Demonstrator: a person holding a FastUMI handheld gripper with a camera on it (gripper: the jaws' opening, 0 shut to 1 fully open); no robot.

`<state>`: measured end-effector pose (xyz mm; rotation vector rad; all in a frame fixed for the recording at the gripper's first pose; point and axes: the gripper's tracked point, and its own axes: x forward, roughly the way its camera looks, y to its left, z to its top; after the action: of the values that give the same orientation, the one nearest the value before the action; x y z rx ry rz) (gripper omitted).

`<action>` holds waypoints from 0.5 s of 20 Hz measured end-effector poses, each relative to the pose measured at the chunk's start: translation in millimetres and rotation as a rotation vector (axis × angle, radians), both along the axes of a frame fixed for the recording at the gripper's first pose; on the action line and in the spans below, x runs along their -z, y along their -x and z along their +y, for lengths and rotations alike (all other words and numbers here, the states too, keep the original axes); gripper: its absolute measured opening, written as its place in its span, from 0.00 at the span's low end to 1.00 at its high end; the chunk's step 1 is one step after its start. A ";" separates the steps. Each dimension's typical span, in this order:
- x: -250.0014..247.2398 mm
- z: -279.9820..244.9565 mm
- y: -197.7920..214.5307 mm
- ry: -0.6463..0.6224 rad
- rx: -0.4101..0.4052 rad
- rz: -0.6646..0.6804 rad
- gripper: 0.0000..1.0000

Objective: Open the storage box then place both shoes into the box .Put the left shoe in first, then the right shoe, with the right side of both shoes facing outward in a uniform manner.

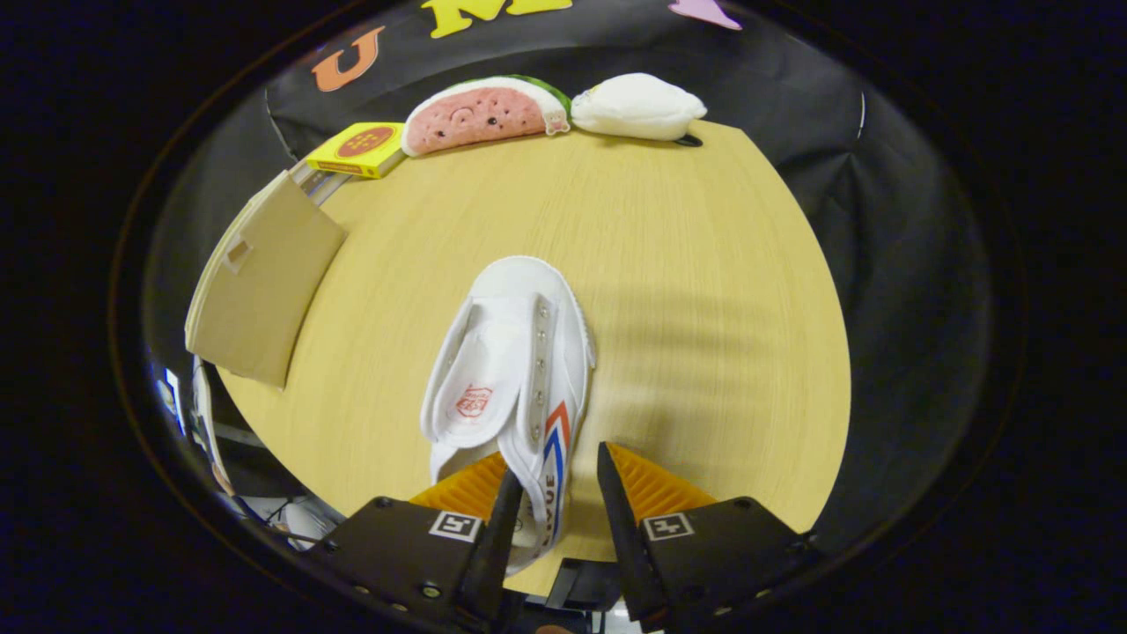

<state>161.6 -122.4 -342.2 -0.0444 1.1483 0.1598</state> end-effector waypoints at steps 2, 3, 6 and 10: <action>3.9 -4.1 -4.9 0.005 0.014 0.002 0.32; 4.6 -3.5 -4.9 0.009 0.016 0.016 0.13; 2.9 -6.9 -2.4 0.027 0.010 0.026 0.00; 1.2 0.9 -0.9 -0.013 0.022 0.034 0.00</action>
<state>162.4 -121.5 -343.3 -0.0182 1.1809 0.1488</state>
